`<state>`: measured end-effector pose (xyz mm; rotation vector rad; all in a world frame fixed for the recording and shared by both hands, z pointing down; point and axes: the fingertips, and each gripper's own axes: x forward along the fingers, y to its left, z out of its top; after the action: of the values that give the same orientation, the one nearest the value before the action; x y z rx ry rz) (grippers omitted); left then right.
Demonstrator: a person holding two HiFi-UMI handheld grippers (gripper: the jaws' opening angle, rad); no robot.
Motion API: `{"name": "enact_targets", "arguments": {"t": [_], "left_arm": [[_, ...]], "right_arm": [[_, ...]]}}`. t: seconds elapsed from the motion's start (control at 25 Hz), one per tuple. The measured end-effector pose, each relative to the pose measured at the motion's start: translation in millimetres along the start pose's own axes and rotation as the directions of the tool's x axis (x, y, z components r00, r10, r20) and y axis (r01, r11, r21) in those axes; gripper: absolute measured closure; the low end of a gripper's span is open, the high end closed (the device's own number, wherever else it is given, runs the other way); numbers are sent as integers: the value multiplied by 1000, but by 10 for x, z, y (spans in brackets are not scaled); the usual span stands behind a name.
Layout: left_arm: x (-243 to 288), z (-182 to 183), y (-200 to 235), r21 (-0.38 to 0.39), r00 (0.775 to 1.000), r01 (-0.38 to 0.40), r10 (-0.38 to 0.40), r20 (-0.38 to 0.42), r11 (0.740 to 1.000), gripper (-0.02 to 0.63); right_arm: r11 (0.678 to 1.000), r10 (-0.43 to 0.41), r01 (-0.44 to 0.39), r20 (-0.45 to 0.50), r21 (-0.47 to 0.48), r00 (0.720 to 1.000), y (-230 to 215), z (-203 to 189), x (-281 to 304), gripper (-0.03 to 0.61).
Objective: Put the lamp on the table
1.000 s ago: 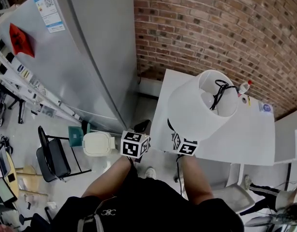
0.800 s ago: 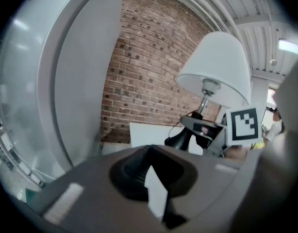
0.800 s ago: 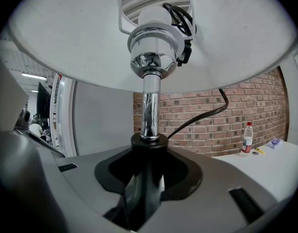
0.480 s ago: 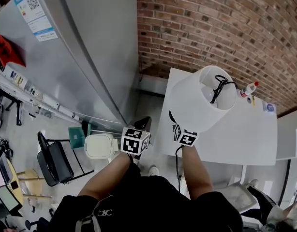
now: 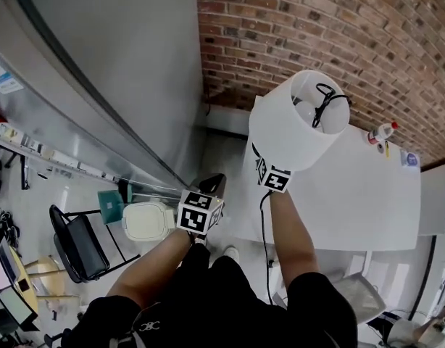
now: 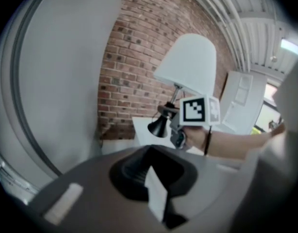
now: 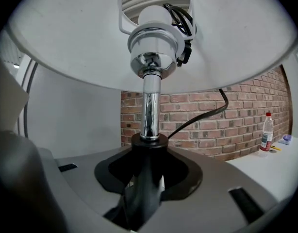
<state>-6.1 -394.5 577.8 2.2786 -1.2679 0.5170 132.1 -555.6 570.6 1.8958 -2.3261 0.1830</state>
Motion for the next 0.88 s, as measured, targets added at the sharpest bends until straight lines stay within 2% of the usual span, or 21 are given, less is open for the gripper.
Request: {"name": "enact_targets", "arguments": {"t": [0.16,0.32,0.6,0.88], "left_arm": [[190,-49,71,-36,1000,-10,10,14,999,614],[324,-113,238,-7,999,-50,50,16,999,614],[535,-241,486,-24,997,-80,81,12,996,614],[776,-366,659,-48,996,-92,93,6,995,614]], "right_arm": [[1000,-7,6,-5,-14,1000,-89,-73,403,451],[999,-28,28,4,-33,1000,-191,-82,789,453],[999,-43,44,32,-30,999,-278,-87,1306,453],[996,-47,47,11,-70,999,-255,-357,1698,453]]}}
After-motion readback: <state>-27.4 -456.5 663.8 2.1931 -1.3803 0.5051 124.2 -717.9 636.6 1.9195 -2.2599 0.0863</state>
